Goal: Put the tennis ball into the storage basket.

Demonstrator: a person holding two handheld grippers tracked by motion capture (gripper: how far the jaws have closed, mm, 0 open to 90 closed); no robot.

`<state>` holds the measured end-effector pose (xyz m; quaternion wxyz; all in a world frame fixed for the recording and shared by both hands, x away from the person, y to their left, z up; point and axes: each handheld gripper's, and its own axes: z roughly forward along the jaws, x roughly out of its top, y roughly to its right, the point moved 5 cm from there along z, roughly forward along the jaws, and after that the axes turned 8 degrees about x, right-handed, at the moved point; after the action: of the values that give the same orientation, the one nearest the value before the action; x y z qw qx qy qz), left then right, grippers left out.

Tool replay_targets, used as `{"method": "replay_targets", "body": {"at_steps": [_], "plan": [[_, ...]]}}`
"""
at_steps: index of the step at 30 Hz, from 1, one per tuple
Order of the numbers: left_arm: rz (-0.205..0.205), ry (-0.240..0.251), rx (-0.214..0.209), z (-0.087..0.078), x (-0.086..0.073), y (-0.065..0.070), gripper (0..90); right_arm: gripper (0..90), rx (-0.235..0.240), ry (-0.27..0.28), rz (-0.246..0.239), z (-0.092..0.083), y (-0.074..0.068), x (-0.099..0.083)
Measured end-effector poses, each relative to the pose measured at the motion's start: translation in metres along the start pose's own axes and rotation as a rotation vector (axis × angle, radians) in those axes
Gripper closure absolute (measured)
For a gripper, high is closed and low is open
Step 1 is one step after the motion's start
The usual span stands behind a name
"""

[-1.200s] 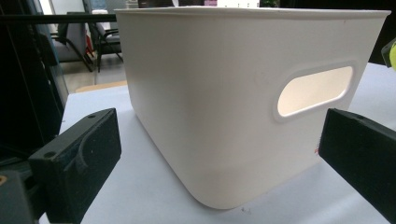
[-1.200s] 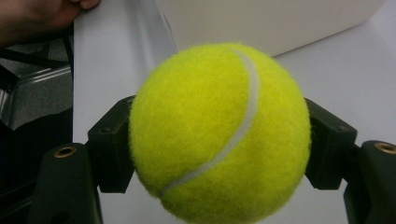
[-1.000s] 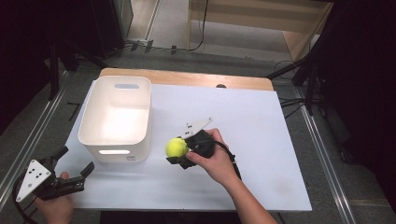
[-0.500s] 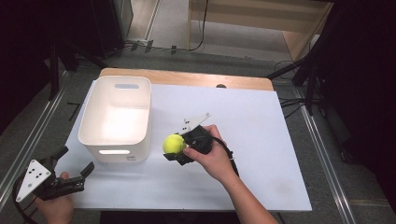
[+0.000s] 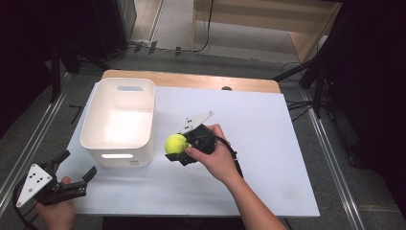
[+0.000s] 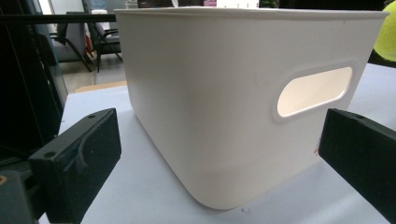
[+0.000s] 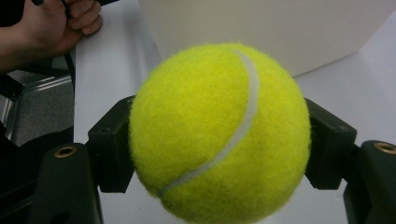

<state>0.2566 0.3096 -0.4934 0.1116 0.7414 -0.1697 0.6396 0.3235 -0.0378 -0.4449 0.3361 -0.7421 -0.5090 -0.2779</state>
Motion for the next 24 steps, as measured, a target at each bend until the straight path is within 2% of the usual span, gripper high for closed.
{"method": "replay_targets", "body": {"at_steps": [24], "plan": [[-0.001,0.001,-0.001,0.0,0.0,0.0,0.0,24.3,0.003,0.004,-0.019,0.001,-0.001,0.022]]}}
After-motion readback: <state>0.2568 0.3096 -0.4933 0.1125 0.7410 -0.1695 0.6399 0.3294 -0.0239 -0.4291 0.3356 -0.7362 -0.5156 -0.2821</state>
